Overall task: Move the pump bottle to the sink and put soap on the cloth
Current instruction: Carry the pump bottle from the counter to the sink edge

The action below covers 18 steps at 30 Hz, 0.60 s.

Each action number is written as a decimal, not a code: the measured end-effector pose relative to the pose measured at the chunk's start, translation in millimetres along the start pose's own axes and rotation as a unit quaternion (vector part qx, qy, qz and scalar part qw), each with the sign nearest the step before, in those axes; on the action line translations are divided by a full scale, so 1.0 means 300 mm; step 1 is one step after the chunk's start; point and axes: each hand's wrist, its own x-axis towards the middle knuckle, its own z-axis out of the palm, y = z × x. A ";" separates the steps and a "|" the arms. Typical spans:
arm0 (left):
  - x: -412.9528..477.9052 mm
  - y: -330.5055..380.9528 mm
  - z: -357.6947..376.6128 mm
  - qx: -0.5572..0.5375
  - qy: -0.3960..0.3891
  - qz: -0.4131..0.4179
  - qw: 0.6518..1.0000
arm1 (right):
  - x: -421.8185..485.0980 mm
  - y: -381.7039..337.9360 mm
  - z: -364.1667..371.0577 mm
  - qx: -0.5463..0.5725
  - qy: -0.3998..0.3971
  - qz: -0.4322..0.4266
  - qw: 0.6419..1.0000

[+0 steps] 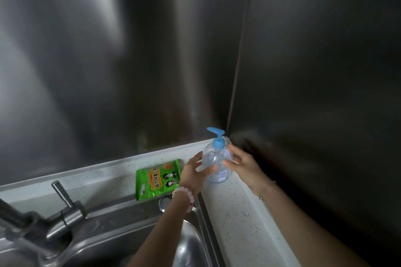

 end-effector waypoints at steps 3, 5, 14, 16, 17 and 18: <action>0.018 -0.006 -0.003 0.011 0.008 -0.006 1.000 | 0.001 0.009 0.007 0.020 0.005 -0.005 1.000; 0.027 -0.007 -0.003 0.024 0.014 -0.012 1.000 | -0.004 0.017 0.015 0.021 0.020 -0.013 1.000; 0.021 -0.009 0.005 0.038 0.041 -0.022 0.998 | -0.010 0.020 0.041 0.009 0.069 -0.038 0.997; 0.019 -0.003 0.005 0.029 0.043 -0.032 0.998 | -0.009 0.022 0.052 0.011 0.086 -0.040 0.995; 0.017 -0.003 0.005 0.018 0.042 -0.039 0.998 | -0.009 0.023 0.055 0.011 0.094 -0.043 0.995; 0.010 0.002 0.007 0.015 0.037 -0.042 0.998 | -0.009 0.026 0.058 0.007 0.104 -0.044 0.994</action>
